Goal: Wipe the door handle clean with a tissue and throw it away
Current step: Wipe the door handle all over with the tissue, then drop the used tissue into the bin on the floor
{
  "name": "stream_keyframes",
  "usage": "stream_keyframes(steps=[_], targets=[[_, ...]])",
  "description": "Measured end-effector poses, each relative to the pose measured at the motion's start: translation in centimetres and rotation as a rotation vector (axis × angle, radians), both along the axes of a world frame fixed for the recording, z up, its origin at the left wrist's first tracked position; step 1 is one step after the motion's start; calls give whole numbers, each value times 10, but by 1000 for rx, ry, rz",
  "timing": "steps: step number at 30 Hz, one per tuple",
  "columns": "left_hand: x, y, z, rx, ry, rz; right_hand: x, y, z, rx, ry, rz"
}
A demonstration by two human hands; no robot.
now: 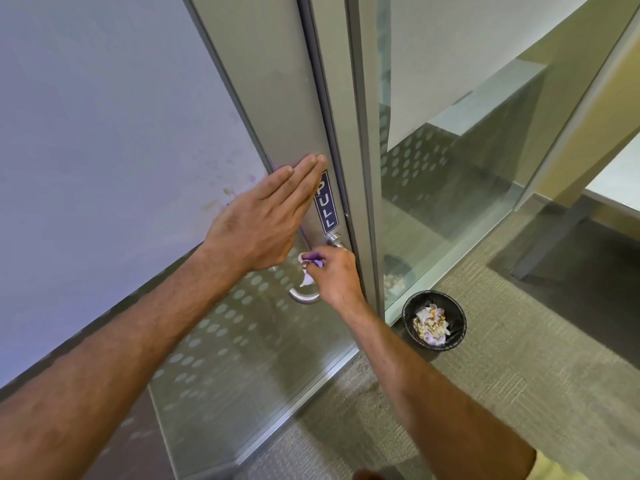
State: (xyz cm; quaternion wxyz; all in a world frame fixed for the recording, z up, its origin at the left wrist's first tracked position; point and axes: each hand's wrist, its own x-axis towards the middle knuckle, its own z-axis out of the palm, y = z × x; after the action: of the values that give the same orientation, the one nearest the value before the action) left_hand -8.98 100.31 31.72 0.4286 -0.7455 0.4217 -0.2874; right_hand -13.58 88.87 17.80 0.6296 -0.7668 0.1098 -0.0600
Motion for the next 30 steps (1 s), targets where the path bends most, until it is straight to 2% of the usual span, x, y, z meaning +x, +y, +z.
stream_keyframes(steps=[2, 7, 9, 12, 16, 19, 23, 27, 30], targets=[[0, 0, -1, 3, -1, 4, -3, -12, 6, -20, -25, 22], [-2, 3, 0, -43, 53, 50, -23, -75, 8, -78, -45, -98], [-3, 0, 3, -166, 152, 30, -30, -100, 8, -57, 0, -84], [-16, -16, 3, -453, 352, 28, -36, -131, 16, -29, -10, -12], [-48, -45, -29, -654, 500, 91, -34, -170, 16, -16, -28, 89], [-69, -73, -64, -763, 601, 212, -28, -203, 5, -88, -12, 203], [-86, -124, -113, -904, 740, 428, -15, -249, -27, -60, 99, 301], [-93, -169, -172, -1066, 975, 679, -3, -292, -72, -208, 236, 401], [-96, -193, -227, -1192, 1067, 785, 9, -314, -119, -366, 295, 549]])
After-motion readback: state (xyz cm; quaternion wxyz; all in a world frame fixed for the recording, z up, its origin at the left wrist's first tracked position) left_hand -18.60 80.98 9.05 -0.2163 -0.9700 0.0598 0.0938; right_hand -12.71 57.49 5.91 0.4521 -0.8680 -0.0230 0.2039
